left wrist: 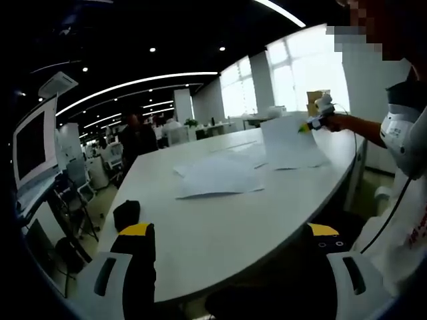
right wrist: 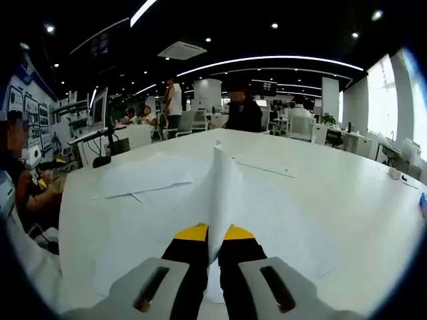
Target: Organize the stack of printing papers by aligning and flattening the scattered papers on the table
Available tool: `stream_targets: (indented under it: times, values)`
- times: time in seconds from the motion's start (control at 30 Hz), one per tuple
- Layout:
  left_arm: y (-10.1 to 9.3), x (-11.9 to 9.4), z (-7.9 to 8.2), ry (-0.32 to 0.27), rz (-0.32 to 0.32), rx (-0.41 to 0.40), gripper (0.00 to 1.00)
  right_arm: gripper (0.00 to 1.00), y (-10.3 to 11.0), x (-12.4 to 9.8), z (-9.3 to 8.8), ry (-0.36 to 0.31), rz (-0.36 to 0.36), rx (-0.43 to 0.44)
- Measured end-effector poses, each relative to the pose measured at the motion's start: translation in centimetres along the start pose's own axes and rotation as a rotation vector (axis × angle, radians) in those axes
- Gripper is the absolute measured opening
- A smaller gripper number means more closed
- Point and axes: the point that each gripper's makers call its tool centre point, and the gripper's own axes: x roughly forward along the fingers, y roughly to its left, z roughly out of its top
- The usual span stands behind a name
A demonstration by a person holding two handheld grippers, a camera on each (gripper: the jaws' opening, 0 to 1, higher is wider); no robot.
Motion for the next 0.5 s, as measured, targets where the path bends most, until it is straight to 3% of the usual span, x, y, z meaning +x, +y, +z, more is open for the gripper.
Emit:
stream_targets:
  times: [0.5]
  values:
    - [-0.2, 1.2, 0.5, -0.010, -0.019, 0.000, 0.94, 0.00, 0.5, -1.1, 1.8, -0.022, 0.018, -0.025]
